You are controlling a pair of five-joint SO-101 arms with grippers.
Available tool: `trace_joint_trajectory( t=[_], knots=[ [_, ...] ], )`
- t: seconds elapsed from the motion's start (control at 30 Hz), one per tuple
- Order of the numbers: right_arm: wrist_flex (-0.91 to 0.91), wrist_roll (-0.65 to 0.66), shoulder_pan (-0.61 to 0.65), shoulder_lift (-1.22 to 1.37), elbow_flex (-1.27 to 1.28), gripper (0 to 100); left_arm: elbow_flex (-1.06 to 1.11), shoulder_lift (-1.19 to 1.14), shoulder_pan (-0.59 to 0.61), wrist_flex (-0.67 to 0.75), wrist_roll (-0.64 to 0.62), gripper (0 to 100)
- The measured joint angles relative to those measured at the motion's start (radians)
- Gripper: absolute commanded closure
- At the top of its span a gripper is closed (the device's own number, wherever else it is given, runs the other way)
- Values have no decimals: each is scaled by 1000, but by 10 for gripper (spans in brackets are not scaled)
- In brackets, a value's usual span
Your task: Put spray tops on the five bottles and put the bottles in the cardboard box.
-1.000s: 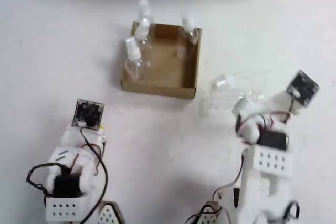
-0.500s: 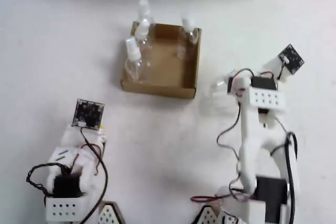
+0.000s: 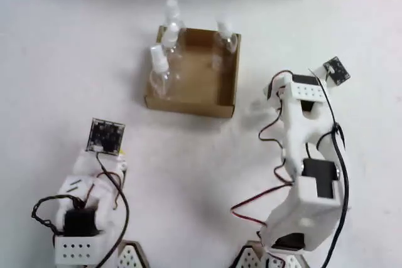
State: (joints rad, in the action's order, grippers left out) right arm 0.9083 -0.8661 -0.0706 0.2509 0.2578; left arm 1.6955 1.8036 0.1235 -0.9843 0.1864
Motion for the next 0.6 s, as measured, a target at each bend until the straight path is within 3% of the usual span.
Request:
trace_joint_trajectory(
  t=[0.1, 0.27, 0.37, 0.6],
  knots=[
    [-21, 9, 0, 40, -2, 700, 0, 0, 0, 0, 0, 973],
    [-25, 60, -11, 60, -2, 997, 0, 0, 0, 0, 0, 973],
    [-9, 72, -32, 60, 0, 940, 0, 0, 0, 0, 0, 973],
    [115, 164, -87, -20, -2, 981, 0, 0, 0, 0, 0, 973]
  ],
)
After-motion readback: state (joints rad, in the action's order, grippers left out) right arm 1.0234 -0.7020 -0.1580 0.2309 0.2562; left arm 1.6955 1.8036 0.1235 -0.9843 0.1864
